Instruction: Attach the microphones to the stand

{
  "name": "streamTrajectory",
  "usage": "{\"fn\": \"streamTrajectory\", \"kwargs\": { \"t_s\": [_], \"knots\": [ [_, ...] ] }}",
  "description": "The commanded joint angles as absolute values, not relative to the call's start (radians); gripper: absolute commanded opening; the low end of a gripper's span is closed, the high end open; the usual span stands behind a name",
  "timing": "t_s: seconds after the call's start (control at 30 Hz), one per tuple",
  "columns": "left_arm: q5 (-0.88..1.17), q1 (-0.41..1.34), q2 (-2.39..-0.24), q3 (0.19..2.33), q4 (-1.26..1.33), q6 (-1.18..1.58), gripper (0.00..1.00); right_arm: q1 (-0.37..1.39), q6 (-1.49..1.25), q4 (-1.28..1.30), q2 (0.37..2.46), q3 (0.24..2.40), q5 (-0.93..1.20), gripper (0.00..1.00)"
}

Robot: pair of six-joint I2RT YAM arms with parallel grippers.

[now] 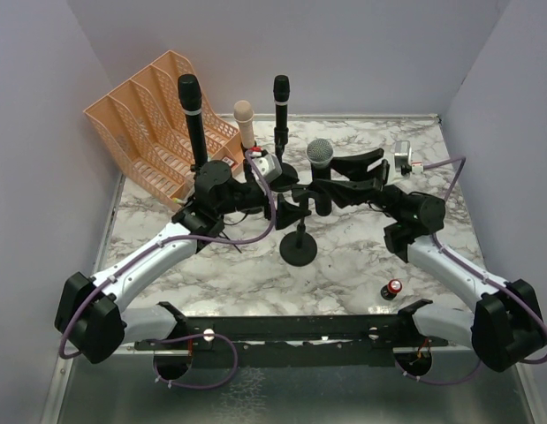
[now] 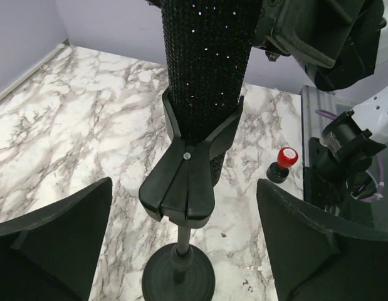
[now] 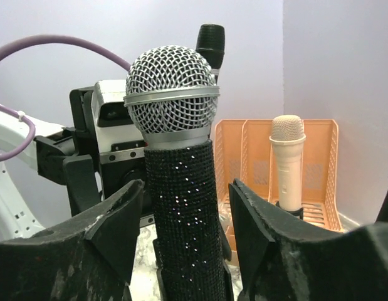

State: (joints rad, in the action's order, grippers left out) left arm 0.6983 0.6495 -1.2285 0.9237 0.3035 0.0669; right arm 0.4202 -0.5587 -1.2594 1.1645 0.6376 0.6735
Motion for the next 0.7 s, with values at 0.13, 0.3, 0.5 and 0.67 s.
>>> {"fn": "streamTrajectory", "kwargs": {
  "t_s": [0.13,0.3,0.5,0.67],
  "knots": [
    [0.567,0.651,-1.129,0.87,0.291,0.028,0.98,0.426,-0.503,-1.052,1.062,0.623,0.64,0.7],
    [0.488,0.652,-1.083,0.845,0.251,0.044,0.98,0.427,-0.443,-0.856,0.936,0.595,0.535,0.72],
    [0.406,0.652,-0.997,0.776,0.212,0.1,0.98,0.428,-0.333,-0.528,0.781,0.574,0.473,0.73],
    [0.346,0.652,-0.915,0.724,0.182,0.14,0.98,0.426,-0.282,-0.314,0.684,0.514,0.431,0.73]
  ]
}}
